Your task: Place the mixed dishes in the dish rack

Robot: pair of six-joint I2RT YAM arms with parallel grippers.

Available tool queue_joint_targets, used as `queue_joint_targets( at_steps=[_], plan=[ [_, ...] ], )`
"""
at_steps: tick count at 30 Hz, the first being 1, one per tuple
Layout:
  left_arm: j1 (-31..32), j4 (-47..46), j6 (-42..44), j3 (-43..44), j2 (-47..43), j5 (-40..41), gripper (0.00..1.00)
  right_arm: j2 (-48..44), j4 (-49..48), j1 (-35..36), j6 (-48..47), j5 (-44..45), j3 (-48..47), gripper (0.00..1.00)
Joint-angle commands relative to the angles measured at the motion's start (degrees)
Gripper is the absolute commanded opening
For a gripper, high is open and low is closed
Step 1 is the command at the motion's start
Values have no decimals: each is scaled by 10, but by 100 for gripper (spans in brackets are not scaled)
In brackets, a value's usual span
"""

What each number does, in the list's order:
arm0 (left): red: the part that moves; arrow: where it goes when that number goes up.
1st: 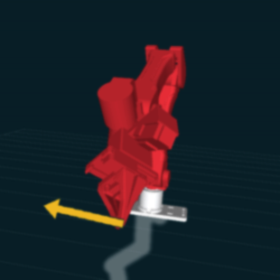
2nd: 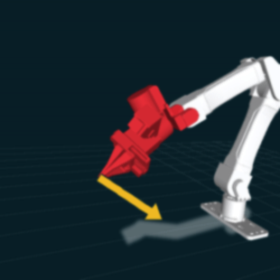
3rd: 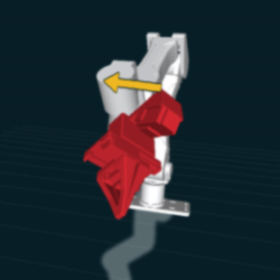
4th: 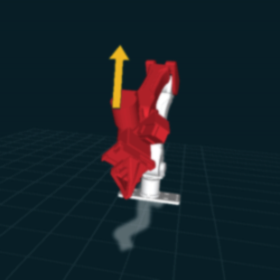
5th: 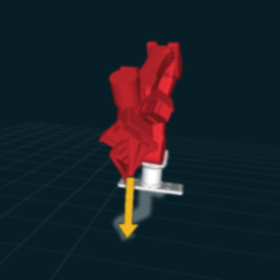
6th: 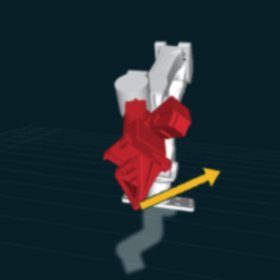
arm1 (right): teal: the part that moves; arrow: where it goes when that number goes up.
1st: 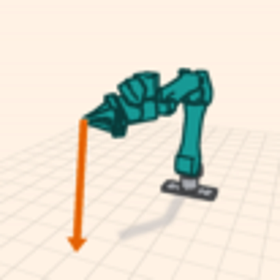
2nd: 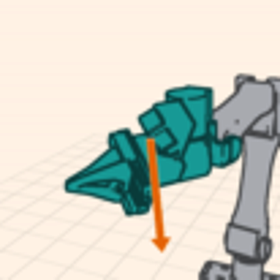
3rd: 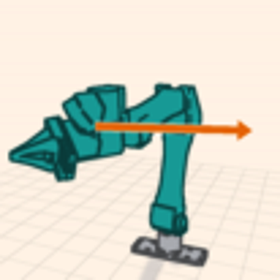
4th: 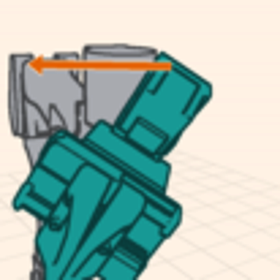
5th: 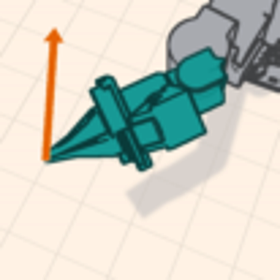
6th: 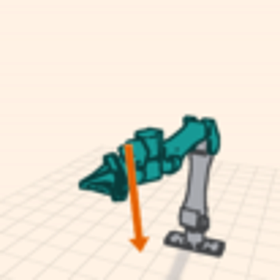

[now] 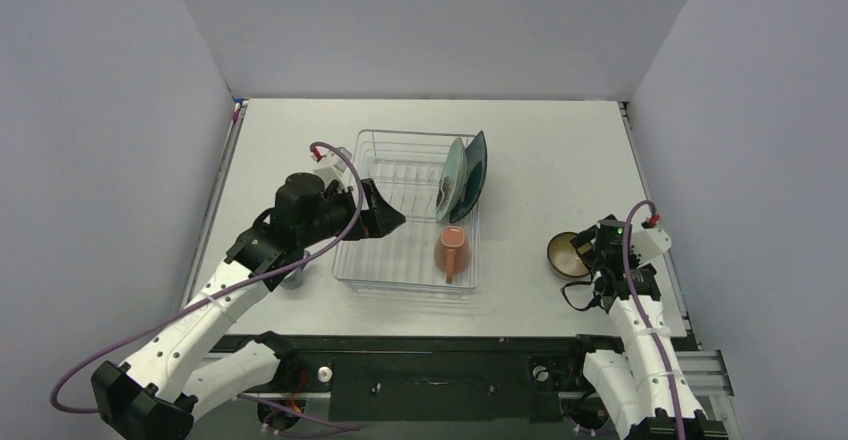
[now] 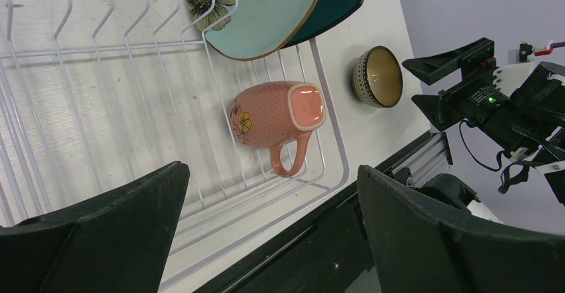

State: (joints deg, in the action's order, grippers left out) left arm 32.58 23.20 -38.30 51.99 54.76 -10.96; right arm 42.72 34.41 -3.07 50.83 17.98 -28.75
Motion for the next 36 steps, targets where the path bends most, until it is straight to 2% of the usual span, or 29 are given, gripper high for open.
queue_joint_targets(
  at_steps=[1, 19, 27, 33, 36],
  plan=[
    [8, -29, -2, 11, -10, 5, 97, 13, -19, -5, -1, -29, 9, 91],
    [28, -24, -10, 19, -16, 15, 97, 72, -100, -16, -6, -48, 68, 82],
    [48, -27, -12, 33, -2, 19, 97, 71, -118, -16, -5, -54, 79, 75],
    [63, -22, -9, 47, 2, 21, 97, 84, -128, -16, -5, -61, 82, 64],
    [65, -17, -5, 50, -2, 25, 97, 91, -132, -17, -5, -53, 83, 52]
  ],
)
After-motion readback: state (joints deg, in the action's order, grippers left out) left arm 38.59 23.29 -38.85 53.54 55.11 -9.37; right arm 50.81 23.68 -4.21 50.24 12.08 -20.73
